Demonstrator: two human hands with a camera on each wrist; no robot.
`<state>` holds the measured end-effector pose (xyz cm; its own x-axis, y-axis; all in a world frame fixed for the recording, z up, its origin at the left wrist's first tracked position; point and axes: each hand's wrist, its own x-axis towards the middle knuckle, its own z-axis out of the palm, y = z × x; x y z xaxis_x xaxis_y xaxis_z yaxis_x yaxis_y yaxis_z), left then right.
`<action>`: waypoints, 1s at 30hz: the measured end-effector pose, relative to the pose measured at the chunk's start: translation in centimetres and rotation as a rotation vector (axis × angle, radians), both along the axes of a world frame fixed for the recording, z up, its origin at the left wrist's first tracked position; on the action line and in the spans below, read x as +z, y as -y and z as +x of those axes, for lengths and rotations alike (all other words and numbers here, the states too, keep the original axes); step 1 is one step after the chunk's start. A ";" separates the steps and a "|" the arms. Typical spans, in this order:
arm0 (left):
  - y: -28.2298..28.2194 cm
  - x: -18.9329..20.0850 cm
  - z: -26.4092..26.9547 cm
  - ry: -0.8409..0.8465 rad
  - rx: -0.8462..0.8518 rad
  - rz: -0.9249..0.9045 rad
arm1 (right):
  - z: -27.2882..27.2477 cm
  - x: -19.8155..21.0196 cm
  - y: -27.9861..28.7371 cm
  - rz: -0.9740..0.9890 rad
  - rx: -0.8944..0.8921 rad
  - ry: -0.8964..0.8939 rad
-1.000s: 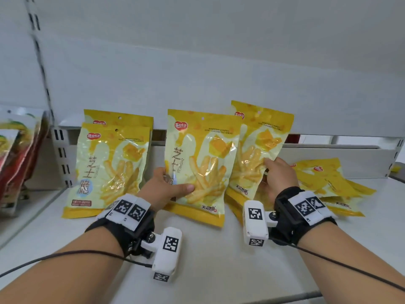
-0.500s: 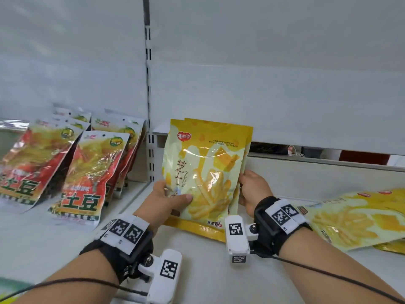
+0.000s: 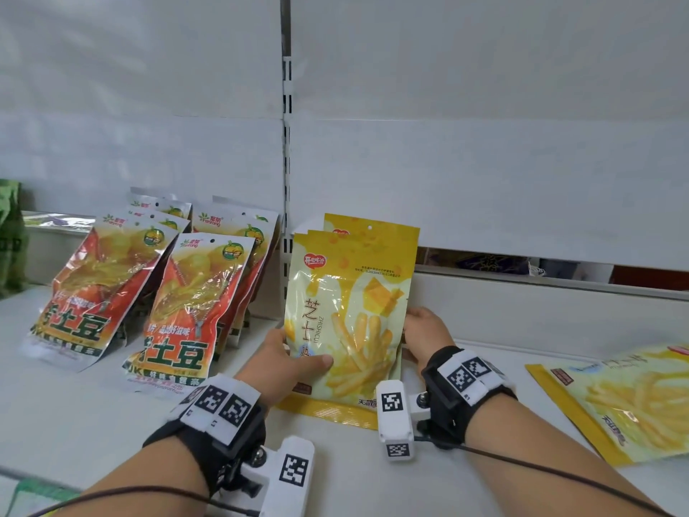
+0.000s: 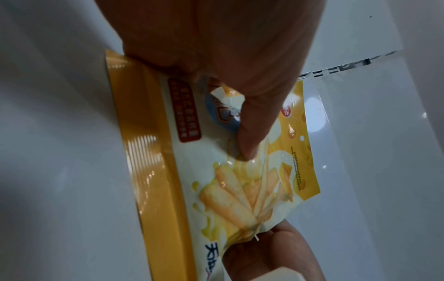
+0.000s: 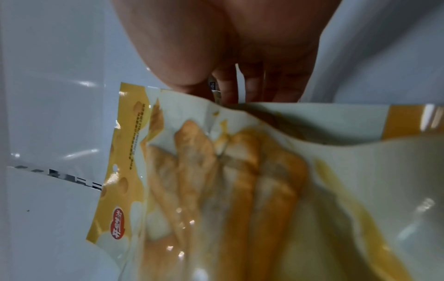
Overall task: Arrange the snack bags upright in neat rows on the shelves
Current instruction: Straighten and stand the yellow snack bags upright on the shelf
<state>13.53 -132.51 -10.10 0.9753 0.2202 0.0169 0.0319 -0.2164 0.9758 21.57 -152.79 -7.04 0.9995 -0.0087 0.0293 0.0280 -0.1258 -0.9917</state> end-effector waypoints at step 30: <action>0.3 0.3 3.2 -0.034 -0.032 0.164 | 3.4 0.5 0.3 0.261 -0.051 -0.105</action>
<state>16.77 -132.77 -9.83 0.9824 0.1859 0.0166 0.0552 -0.3741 0.9257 24.99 -153.05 -6.50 0.9950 -0.0530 -0.0843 -0.0765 0.1353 -0.9879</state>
